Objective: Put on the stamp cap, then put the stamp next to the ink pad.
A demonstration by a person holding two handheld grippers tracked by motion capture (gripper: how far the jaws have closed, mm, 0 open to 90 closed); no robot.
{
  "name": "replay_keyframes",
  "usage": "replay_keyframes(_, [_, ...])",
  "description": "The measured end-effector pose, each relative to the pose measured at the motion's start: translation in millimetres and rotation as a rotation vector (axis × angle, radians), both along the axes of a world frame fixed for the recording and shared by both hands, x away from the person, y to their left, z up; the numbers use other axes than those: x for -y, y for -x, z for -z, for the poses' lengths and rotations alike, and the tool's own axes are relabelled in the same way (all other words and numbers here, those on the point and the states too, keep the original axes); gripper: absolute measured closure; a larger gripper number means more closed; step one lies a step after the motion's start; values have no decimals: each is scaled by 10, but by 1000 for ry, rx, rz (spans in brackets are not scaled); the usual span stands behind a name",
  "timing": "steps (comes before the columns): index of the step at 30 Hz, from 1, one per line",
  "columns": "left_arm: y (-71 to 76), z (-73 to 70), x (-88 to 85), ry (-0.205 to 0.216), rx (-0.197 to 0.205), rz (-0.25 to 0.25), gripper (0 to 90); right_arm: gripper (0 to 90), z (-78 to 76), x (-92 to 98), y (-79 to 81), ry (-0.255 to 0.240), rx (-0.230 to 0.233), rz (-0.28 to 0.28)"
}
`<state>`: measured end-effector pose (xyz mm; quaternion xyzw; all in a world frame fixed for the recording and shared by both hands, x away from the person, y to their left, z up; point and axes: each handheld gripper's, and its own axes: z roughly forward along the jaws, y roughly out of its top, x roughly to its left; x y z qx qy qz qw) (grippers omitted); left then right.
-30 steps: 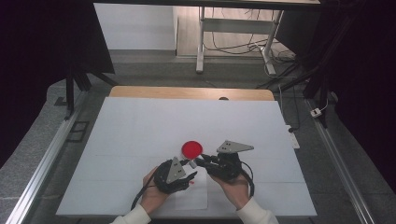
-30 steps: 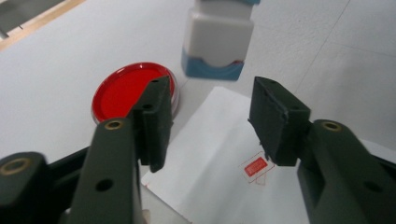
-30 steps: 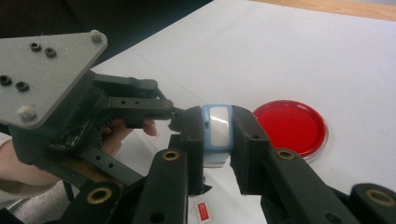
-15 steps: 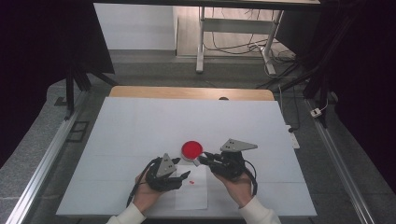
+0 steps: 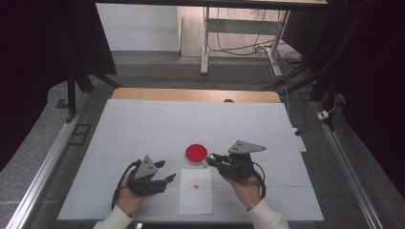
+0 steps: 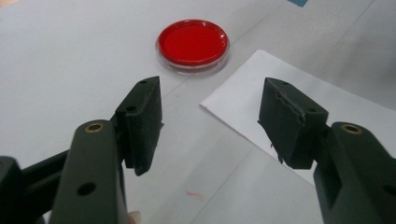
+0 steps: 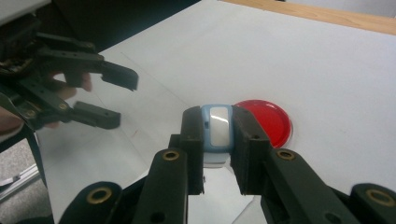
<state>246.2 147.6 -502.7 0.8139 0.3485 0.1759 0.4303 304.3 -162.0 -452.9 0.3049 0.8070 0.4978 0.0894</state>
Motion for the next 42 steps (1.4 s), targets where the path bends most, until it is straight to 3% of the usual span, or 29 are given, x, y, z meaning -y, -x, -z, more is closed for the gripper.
replay_keyframes(8, [128,7,-248,-1,-15,-22,396,749,-3,17,-8,16,18,-6])
replay_keyframes(19, [277,72,-659,10,-46,-102,395,749,-19,44,-39,33,40,1])
replay_keyframes(30, [262,108,-682,-4,-60,-108,394,749,-47,84,-106,29,47,1])
replay_keyframes(42, [251,116,-675,-1,-62,-107,391,748,0,101,-296,80,23,40])
